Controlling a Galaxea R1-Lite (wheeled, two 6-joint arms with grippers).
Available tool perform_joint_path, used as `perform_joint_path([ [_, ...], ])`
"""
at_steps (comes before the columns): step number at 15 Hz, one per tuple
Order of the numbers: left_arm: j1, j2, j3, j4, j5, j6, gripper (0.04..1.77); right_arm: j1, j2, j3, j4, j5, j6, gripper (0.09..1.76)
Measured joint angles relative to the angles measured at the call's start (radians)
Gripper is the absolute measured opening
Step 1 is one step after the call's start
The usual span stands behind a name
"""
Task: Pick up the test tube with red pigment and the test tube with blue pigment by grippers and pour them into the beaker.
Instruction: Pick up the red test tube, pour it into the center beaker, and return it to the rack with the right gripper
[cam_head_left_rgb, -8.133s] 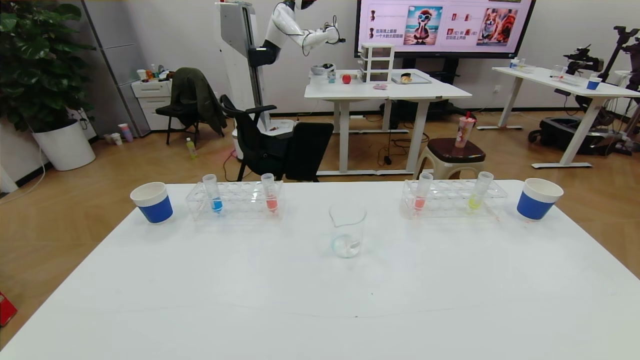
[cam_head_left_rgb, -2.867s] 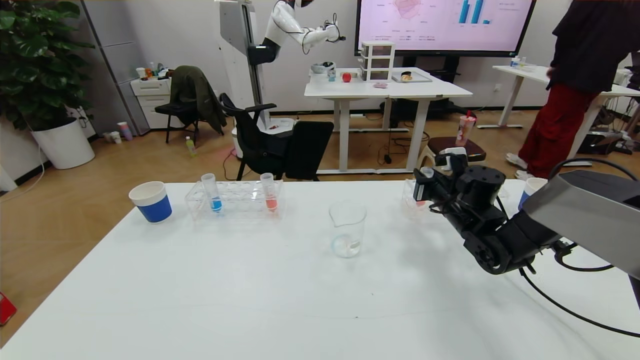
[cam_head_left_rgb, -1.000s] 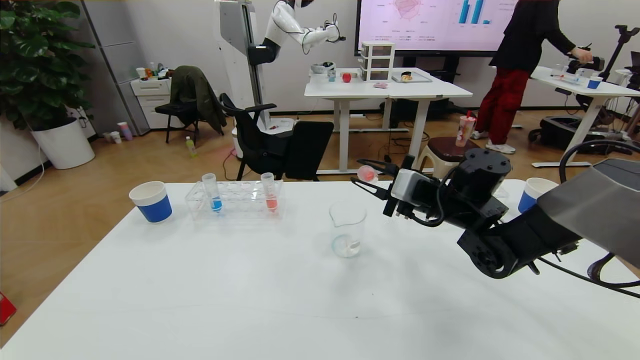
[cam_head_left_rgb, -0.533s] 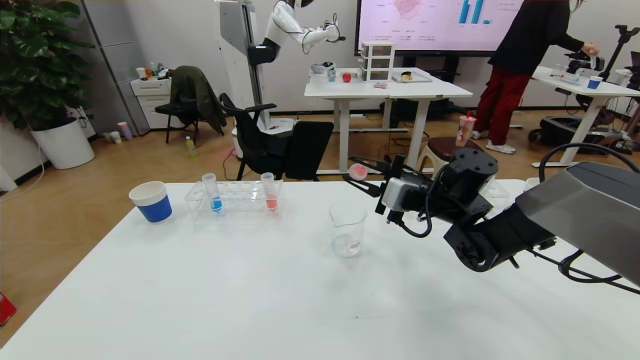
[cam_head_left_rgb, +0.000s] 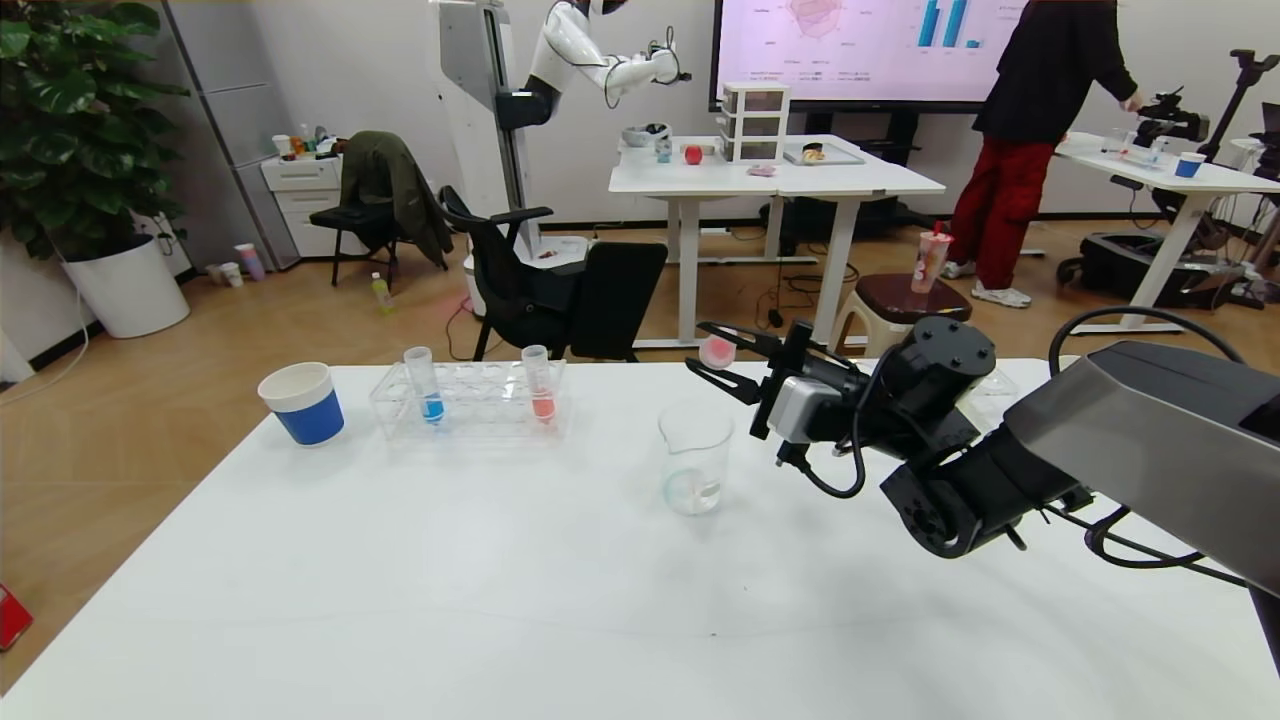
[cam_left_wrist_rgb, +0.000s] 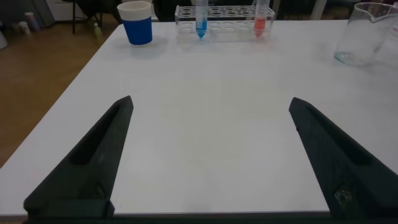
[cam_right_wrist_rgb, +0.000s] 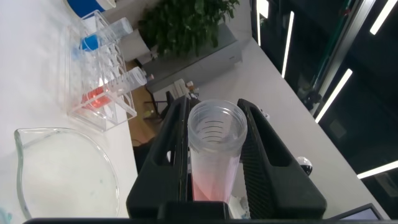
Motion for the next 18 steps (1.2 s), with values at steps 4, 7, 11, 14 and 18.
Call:
perform_joint_path([
  [4,0.000,0.000,0.000,0.000,0.000,0.000,1.75,0.011,0.019,-0.017,-0.001,0.007,-0.050,0.52],
  [7,0.000,0.000,0.000,0.000,0.000,0.000,1.75,0.000,0.039,-0.028,-0.001,0.038,-0.116,0.52],
  [11,0.000,0.000,0.000,0.000,0.000,0.000,1.75,0.001,0.078,-0.056,0.003,0.043,-0.185,0.52],
  [14,0.000,0.000,0.000,0.000,0.000,0.000,1.75,-0.003,0.094,-0.081,0.018,0.043,-0.231,0.52],
  [18,0.000,0.000,0.000,0.000,0.000,0.000,1.75,-0.012,0.107,-0.159,0.106,0.043,-0.340,0.52],
])
